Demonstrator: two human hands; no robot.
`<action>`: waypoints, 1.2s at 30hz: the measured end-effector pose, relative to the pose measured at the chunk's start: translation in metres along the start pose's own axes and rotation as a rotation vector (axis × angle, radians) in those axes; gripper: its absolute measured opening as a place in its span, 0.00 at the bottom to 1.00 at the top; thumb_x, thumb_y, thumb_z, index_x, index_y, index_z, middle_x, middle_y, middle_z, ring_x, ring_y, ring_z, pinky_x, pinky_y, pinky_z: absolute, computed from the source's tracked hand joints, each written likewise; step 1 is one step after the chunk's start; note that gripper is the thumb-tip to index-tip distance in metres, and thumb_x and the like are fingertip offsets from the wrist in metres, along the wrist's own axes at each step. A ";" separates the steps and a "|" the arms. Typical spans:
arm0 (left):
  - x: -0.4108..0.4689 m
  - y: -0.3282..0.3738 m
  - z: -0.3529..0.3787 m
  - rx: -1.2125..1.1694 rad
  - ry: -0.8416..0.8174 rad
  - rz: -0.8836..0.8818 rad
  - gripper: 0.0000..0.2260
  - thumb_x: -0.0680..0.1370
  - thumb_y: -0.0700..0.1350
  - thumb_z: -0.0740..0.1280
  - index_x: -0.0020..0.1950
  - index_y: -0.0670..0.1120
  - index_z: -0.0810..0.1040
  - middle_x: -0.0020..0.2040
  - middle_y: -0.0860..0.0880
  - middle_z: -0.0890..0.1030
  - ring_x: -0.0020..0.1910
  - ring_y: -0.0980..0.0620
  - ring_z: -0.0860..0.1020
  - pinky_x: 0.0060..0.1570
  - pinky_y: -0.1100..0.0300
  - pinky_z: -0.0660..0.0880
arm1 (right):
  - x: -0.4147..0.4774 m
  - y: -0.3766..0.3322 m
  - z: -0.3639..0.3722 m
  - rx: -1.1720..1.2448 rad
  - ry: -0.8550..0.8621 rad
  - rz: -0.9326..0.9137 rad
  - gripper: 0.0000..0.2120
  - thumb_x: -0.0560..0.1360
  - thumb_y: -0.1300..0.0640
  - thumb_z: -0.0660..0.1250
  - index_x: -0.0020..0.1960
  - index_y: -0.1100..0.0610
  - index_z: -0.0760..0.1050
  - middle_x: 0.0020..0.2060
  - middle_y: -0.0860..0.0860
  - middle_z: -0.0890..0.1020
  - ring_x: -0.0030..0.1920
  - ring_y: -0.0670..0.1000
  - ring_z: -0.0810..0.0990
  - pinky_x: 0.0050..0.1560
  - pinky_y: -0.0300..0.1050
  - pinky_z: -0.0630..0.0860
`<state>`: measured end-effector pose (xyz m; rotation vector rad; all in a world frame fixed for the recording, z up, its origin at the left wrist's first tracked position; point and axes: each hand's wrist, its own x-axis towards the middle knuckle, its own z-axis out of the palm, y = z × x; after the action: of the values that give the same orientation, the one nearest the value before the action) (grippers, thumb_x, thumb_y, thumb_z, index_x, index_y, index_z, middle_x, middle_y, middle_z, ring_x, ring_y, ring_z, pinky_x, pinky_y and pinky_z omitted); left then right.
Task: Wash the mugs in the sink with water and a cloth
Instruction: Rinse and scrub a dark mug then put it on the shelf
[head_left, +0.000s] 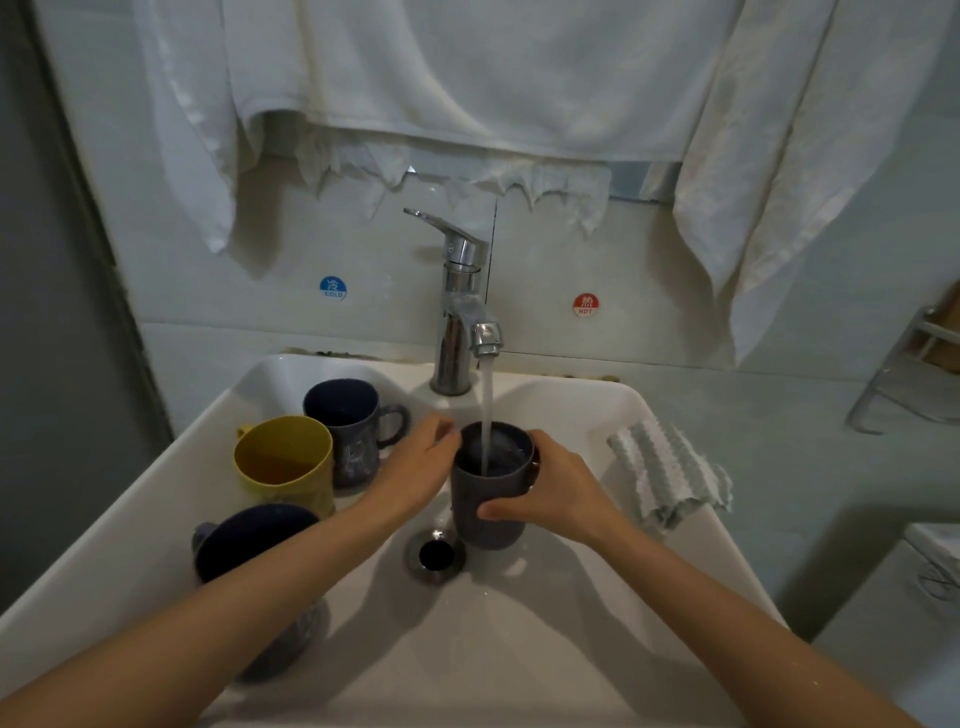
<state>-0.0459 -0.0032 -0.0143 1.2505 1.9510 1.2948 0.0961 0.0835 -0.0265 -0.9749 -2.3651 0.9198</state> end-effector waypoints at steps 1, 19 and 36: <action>0.000 0.001 0.001 -0.013 0.006 -0.013 0.05 0.82 0.44 0.55 0.53 0.48 0.69 0.48 0.52 0.73 0.51 0.53 0.72 0.47 0.59 0.69 | 0.000 -0.001 0.002 0.010 0.003 -0.008 0.37 0.57 0.51 0.81 0.62 0.52 0.69 0.52 0.44 0.78 0.50 0.44 0.77 0.39 0.27 0.70; -0.019 -0.003 -0.003 -1.012 -0.239 -0.714 0.24 0.78 0.62 0.52 0.52 0.43 0.76 0.53 0.38 0.77 0.52 0.37 0.75 0.48 0.45 0.74 | -0.010 -0.009 0.010 -0.373 0.058 -0.398 0.41 0.61 0.44 0.78 0.69 0.47 0.65 0.64 0.44 0.73 0.64 0.47 0.71 0.57 0.46 0.75; -0.012 -0.014 -0.003 -0.302 0.017 -0.217 0.36 0.73 0.49 0.71 0.75 0.51 0.55 0.72 0.44 0.64 0.66 0.43 0.70 0.62 0.47 0.72 | -0.008 0.000 -0.004 -0.080 0.038 -0.405 0.22 0.72 0.37 0.59 0.61 0.48 0.73 0.62 0.40 0.73 0.62 0.39 0.70 0.62 0.37 0.69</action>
<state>-0.0490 -0.0170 -0.0269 0.8600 1.7638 1.4252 0.1041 0.0795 -0.0245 -0.5022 -2.4526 0.6491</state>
